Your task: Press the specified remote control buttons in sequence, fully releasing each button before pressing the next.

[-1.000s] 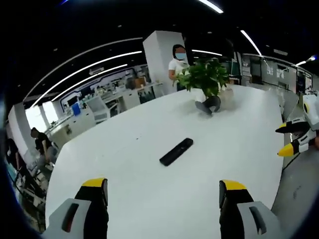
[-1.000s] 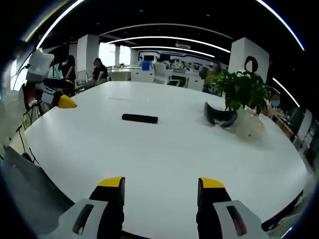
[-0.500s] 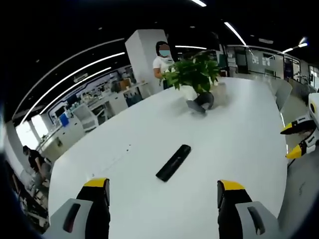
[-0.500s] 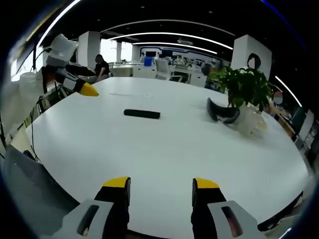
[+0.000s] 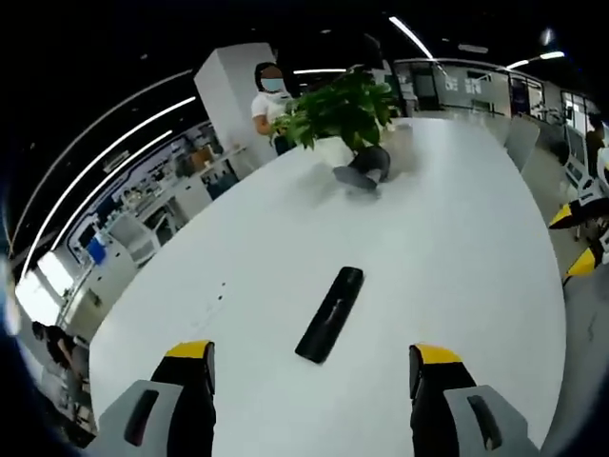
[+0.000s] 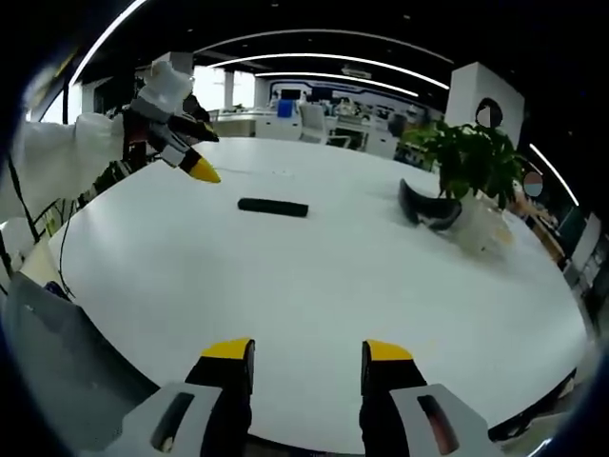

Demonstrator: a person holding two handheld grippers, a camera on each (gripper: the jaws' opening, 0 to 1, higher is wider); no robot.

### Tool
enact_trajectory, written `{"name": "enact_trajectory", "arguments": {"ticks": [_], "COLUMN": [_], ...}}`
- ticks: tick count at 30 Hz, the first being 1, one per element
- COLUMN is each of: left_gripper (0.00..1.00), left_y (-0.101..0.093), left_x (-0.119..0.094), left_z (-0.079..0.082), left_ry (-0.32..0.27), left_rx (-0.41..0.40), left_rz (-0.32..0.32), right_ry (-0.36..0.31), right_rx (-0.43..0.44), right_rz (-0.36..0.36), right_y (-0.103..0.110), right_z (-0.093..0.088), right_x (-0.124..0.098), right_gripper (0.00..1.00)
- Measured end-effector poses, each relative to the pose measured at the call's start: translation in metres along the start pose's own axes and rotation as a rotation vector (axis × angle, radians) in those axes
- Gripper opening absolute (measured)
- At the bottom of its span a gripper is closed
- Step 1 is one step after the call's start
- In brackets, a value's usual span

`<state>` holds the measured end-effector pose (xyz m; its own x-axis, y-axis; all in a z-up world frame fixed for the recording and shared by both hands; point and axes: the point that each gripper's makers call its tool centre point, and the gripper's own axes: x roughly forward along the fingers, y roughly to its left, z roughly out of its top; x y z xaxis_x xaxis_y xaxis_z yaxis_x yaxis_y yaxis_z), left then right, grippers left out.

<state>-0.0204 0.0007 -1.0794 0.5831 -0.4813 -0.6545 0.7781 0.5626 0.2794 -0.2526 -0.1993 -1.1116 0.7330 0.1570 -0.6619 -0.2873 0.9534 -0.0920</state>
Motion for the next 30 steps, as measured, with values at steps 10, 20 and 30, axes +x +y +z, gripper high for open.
{"name": "enact_trajectory", "arguments": {"ticks": [10, 20, 30], "left_gripper": [0.84, 0.7, 0.54], "left_y": [-0.004, 0.002, 0.005], "left_x": [0.046, 0.083, 0.104], "left_z": [-0.017, -0.035, -0.042], "left_ry": [0.068, 0.103, 0.106], "left_rx": [0.061, 0.069, -0.058], "left_rz": [-0.071, -0.113, -0.16], "right_ry": [0.024, 0.039, 0.056], "right_rx": [0.004, 0.001, 0.0], "right_rz": [-0.011, -0.014, -0.013], "right_y": [-0.003, -0.004, -0.005], "right_z": [-0.004, -0.007, -0.01], "right_x": [0.001, 0.002, 0.003], "right_gripper": [0.41, 0.4, 0.38]}}
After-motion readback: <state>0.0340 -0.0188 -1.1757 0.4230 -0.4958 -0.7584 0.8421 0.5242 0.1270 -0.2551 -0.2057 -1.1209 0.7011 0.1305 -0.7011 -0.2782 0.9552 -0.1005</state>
